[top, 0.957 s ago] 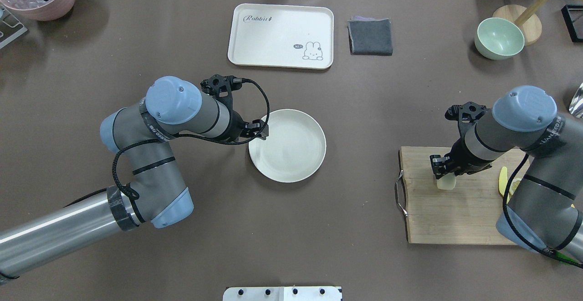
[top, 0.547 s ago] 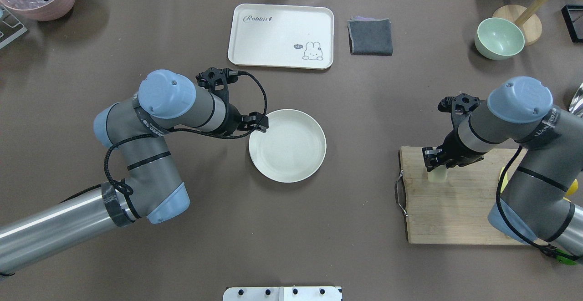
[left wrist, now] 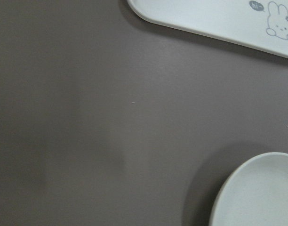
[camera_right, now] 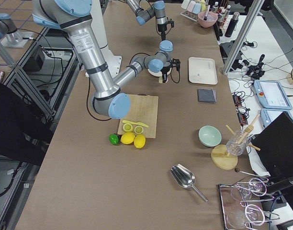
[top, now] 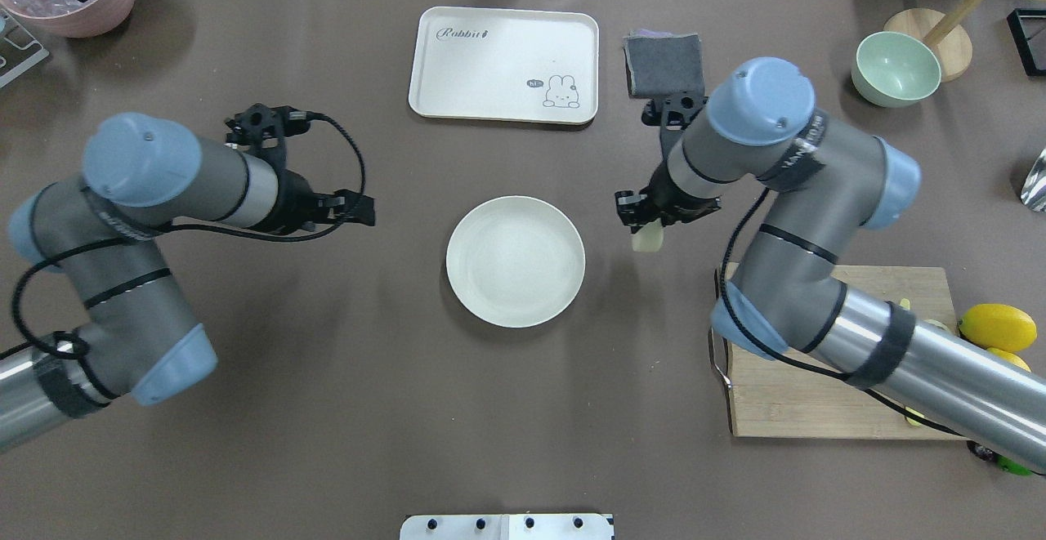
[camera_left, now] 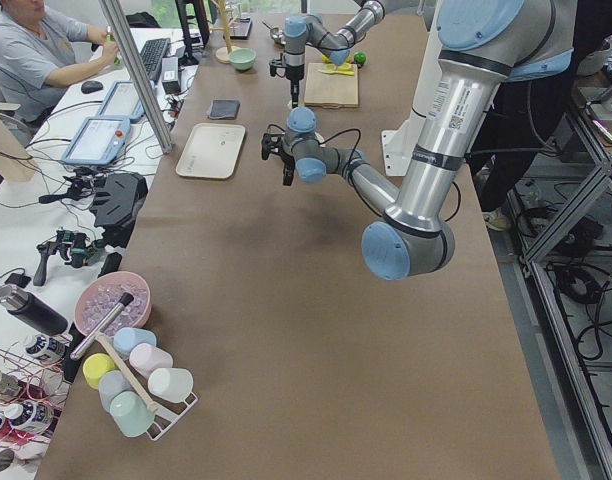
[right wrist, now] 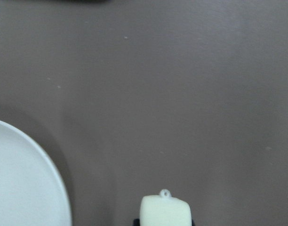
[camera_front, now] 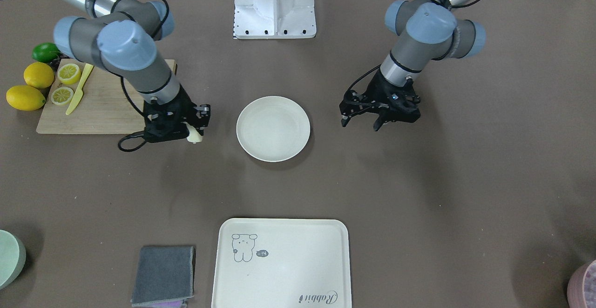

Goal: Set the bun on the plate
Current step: 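Carry the bun over the white plate with the right gripper while the left arm withdraws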

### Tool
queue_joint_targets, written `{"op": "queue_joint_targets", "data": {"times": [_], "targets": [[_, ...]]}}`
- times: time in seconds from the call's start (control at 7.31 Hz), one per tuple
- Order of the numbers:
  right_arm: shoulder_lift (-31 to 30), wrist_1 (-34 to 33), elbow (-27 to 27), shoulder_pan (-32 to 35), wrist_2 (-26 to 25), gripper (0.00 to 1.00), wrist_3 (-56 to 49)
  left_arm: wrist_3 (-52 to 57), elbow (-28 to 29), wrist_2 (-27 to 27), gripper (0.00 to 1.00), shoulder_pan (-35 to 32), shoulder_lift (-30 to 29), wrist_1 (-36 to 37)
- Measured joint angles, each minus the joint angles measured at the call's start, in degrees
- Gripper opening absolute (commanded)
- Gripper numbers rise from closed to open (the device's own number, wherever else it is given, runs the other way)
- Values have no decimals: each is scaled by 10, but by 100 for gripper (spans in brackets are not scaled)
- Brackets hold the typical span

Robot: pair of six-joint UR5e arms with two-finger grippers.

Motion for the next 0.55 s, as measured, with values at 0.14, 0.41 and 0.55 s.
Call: {"op": "queue_joint_targets", "data": {"times": [0.14, 0.41, 0.55], "targets": [[57, 1, -48, -23, -24, 38, 3, 53, -42, -26, 96, -37, 71, -2], [112, 5, -101, -63, -56, 40, 8, 145, -78, -90, 96, -122, 147, -3], [125, 5, -112, -76, -69, 42, 16, 164, -80, -107, 97, -144, 156, -3]]}}
